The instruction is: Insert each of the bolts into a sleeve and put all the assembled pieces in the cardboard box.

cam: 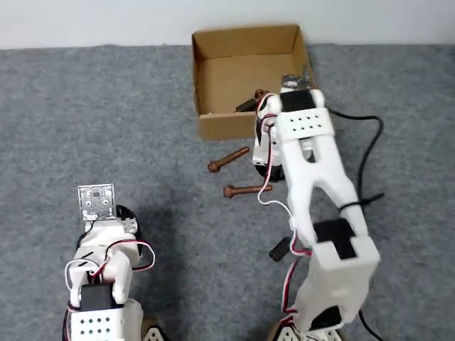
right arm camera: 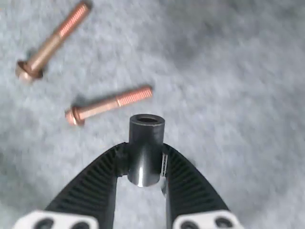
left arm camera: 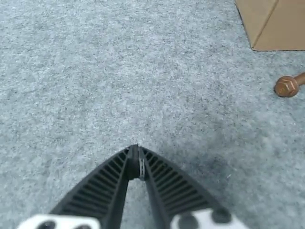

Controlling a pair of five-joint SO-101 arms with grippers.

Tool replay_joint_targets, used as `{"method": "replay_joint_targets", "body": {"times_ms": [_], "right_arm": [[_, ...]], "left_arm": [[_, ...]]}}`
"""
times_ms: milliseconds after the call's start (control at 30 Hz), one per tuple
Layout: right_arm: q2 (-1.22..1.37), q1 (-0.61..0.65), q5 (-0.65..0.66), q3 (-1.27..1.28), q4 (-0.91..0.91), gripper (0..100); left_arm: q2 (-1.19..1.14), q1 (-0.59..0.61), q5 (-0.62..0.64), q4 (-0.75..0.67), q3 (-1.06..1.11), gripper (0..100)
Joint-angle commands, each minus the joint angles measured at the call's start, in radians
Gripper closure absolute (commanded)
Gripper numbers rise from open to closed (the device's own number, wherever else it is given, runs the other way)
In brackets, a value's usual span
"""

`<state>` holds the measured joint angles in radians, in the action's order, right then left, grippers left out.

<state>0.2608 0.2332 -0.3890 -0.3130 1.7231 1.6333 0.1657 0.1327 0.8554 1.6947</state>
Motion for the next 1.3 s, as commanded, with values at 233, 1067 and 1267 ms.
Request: {"method": "replay_joint_targets", "body": {"times_ms": [233, 1067, 1267], "right_arm": [[-0.576, -0.079, 0.058, 0.235, 0.071, 99.1], [-1.805, -0.351, 0.06, 1.476, -0.415, 99.1], [-1.842, -0.355, 0.06, 1.505, -0.407, 99.1]], "left_arm": [[0.006, -0.1, -0.008, 0.058, -0.004, 100], [-0.005, -0.407, 0.149, 0.196, -0.306, 99], [-0.005, -0.443, 0.149, 0.196, -0.308, 99]]}}
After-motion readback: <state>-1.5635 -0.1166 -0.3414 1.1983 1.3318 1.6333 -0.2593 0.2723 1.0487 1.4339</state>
